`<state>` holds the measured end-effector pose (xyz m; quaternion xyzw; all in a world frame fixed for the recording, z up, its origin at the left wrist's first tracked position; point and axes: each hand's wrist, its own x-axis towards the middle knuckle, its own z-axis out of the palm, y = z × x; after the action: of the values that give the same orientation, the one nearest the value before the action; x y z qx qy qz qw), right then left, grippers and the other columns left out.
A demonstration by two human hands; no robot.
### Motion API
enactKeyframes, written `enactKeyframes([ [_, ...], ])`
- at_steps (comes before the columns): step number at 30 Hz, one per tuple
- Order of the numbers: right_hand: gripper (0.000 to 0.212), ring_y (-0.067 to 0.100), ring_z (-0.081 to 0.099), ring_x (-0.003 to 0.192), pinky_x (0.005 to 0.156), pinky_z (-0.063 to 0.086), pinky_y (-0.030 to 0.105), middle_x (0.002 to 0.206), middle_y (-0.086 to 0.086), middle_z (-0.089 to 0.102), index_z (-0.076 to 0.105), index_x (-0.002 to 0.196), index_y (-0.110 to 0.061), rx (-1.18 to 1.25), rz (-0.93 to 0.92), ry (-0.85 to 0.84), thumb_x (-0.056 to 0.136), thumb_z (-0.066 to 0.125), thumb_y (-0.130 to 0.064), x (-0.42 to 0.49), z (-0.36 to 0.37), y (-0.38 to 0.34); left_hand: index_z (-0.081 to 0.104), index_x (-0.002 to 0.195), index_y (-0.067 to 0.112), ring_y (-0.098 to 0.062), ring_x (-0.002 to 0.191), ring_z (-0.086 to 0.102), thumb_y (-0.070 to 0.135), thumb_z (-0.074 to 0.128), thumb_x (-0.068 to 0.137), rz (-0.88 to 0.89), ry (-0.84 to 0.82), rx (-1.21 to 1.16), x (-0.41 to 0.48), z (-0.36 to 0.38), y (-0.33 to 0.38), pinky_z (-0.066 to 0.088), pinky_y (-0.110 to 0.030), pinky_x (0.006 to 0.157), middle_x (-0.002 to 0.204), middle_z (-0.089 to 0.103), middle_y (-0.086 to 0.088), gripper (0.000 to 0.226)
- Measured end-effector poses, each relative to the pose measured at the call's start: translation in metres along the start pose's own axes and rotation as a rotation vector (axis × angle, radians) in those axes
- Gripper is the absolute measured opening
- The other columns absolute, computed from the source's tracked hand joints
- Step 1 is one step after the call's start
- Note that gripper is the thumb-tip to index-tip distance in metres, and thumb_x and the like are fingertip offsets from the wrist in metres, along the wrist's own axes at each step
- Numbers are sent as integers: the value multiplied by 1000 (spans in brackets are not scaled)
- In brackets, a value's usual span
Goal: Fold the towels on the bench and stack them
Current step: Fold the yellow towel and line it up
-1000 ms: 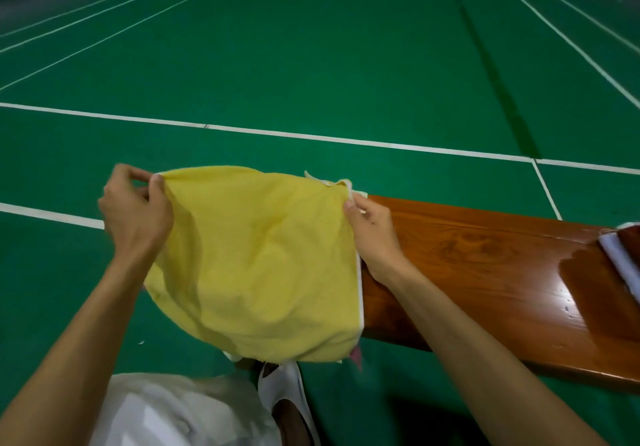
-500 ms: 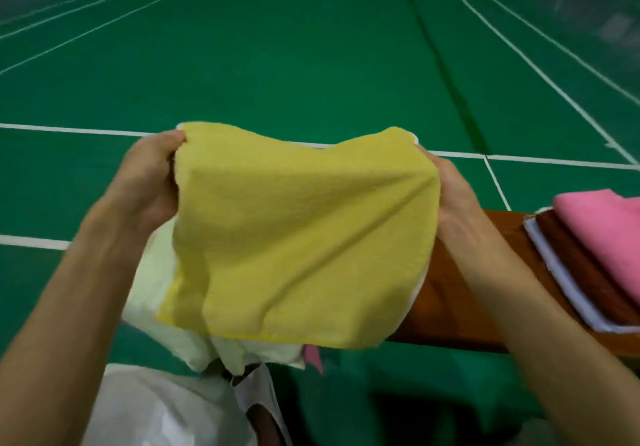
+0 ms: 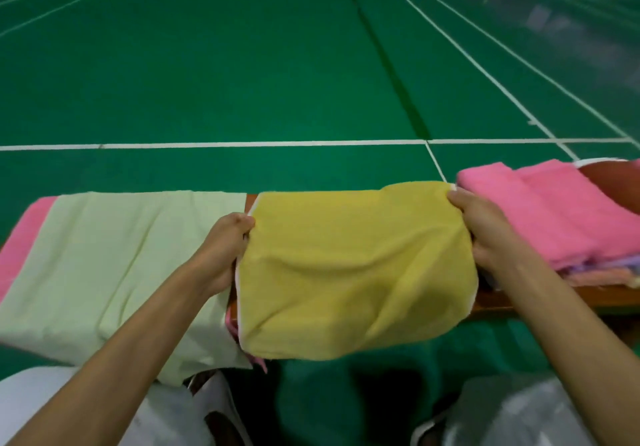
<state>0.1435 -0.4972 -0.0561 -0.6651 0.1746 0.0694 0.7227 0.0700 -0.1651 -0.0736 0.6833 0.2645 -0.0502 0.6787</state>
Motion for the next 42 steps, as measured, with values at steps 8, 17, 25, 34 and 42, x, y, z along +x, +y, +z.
enactKeyframes([
  [8, 34, 22, 43, 69, 61, 28, 35, 67, 10, 48, 58, 75, 0, -695, -272, 85, 104, 45, -13, 10, -15, 33, 54, 97, 12, -25, 81, 56, 17, 37, 110, -45, 59, 347, 0, -9, -26, 44, -37, 61, 99, 58, -12, 22],
  [17, 72, 37, 31, 148, 121, 25, 46, 162, 20, 32, 26, 158, -9, -1147, -526, 40, 100, 58, -36, 7, 5, 62, 56, 128, 15, -30, 116, 55, 45, 51, 101, 708, 331, 1087, 5, 0, -44, 48, -42, 80, 127, 62, -8, 40],
  [25, 77, 29, -14, 157, 127, -5, 49, 172, 4, -12, -4, 165, -26, -1508, -456, -51, 101, 8, -66, 21, 6, 88, -8, 164, 35, -19, 156, -22, 70, 0, 97, 616, 2, 1354, 36, 0, -74, -6, -43, 128, 170, -19, 3, 76],
  [34, 72, 37, -6, 157, 125, -4, 55, 172, 9, -1, 9, 164, -20, -1431, -376, 47, 105, 18, -60, 14, 32, 88, -2, 164, 39, -14, 157, -21, 72, 7, 99, 673, -3, 1308, 44, -24, -73, -3, -43, 129, 171, -14, 7, 74],
  [42, 27, 37, 54, 108, 87, 48, 45, 118, 19, 57, 58, 108, -5, -1276, -423, 268, 97, 61, -30, 12, 12, 65, 51, 136, 7, -32, 120, 50, 50, 49, 96, 699, 329, 925, 28, -27, -65, 46, -44, 95, 133, 54, -13, 58],
])
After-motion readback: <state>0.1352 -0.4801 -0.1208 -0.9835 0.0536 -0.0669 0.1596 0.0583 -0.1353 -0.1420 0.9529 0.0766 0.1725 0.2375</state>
